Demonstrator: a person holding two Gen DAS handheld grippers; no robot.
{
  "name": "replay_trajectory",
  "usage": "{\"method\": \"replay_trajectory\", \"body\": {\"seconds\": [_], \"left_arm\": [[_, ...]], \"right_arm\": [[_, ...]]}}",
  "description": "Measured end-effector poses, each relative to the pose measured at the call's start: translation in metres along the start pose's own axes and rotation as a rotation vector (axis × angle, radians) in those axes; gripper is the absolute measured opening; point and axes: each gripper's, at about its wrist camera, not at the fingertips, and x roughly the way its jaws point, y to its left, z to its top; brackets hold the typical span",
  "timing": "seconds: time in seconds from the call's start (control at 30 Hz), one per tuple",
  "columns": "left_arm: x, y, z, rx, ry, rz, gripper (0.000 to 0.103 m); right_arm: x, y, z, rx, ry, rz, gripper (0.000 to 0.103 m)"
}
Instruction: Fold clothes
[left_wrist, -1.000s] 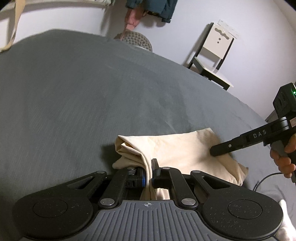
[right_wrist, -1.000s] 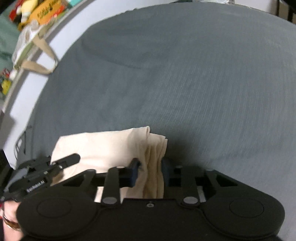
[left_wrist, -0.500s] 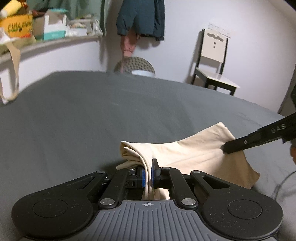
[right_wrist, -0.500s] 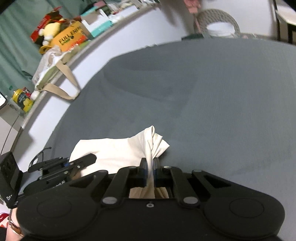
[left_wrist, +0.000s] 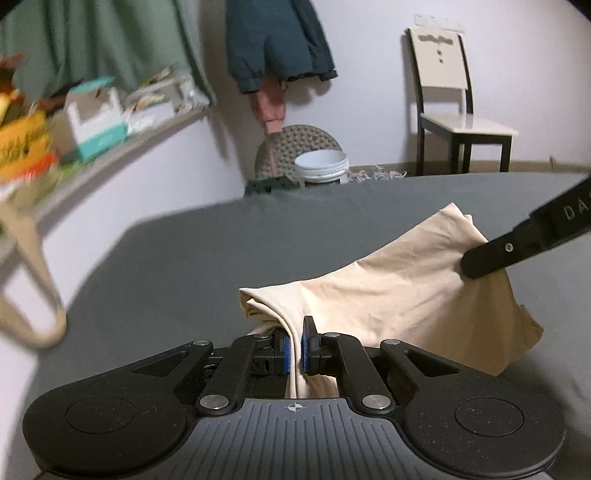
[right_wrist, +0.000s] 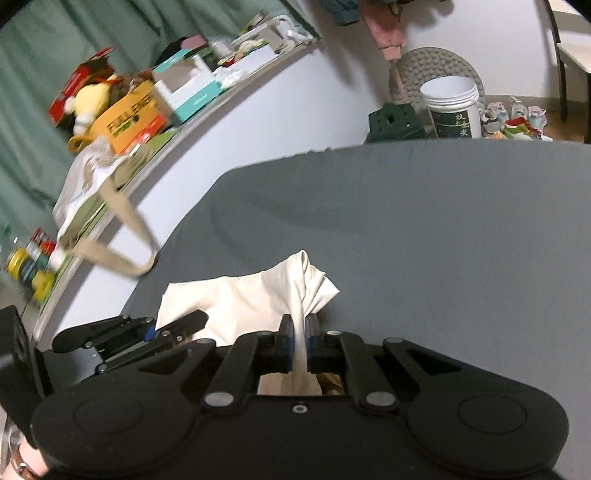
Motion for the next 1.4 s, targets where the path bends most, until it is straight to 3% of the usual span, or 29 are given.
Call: {"method": "replay_trajectory", "body": {"seconds": [0.23, 0.37, 0.53, 0.57, 0.63, 0.7, 0.73, 0.8, 0.93, 1.07, 1.13, 1.2, 1.3, 1.4], "left_arm": [[0.054, 0.002, 0.057, 0.134, 0.046, 0.041, 0.006], [0.089, 0.007, 0.065, 0.063, 0.143, 0.000, 0.006], [0.111, 0.016, 0.050, -0.011, 0.201, -0.034, 0.007], [0.113, 0.018, 0.045, -0.017, 0.208, -0.027, 0.011], [0.112, 0.023, 0.037, -0.027, 0.210, 0.015, 0.030], [0.110, 0.030, 0.029, -0.043, 0.210, 0.063, 0.065], [0.107, 0.037, 0.025, -0.066, 0.208, 0.092, 0.071], [0.099, 0.053, 0.019, -0.129, 0.200, 0.118, 0.075], [0.070, 0.078, -0.002, -0.316, 0.190, 0.182, 0.075], [0.011, 0.079, -0.049, -0.659, 0.116, 0.064, 0.075], [-0.028, 0.065, -0.081, -0.861, 0.071, -0.020, 0.075], [-0.063, 0.041, -0.109, -0.994, 0.025, -0.086, 0.075], [-0.105, -0.005, -0.143, -1.050, -0.045, -0.093, 0.075], [-0.122, -0.042, -0.162, -0.910, -0.093, -0.074, 0.075]], "right_arm": [[0.035, -0.007, 0.043, 0.064, -0.015, -0.037, 0.007], [0.062, -0.026, 0.048, 0.120, 0.022, -0.078, 0.007], [0.082, -0.044, 0.043, 0.145, 0.055, -0.090, 0.007], [0.084, -0.047, 0.042, 0.154, 0.061, -0.084, 0.007], [0.085, -0.051, 0.039, 0.169, 0.065, -0.088, 0.009], [0.086, -0.055, 0.038, 0.189, 0.064, -0.091, 0.012], [0.086, -0.057, 0.037, 0.200, 0.064, -0.092, 0.019], [0.082, -0.064, 0.035, 0.230, 0.054, -0.074, 0.030], [0.060, -0.070, 0.028, 0.220, -0.003, -0.055, 0.032], [0.031, -0.064, 0.011, 0.169, -0.081, 0.008, 0.032], [0.025, -0.058, 0.002, 0.139, -0.104, 0.052, 0.031], [0.024, -0.048, -0.006, 0.095, -0.119, 0.080, 0.031], [0.036, -0.034, -0.008, 0.046, -0.098, 0.054, 0.031], [0.050, -0.030, -0.013, 0.063, -0.067, -0.021, 0.031]]}}
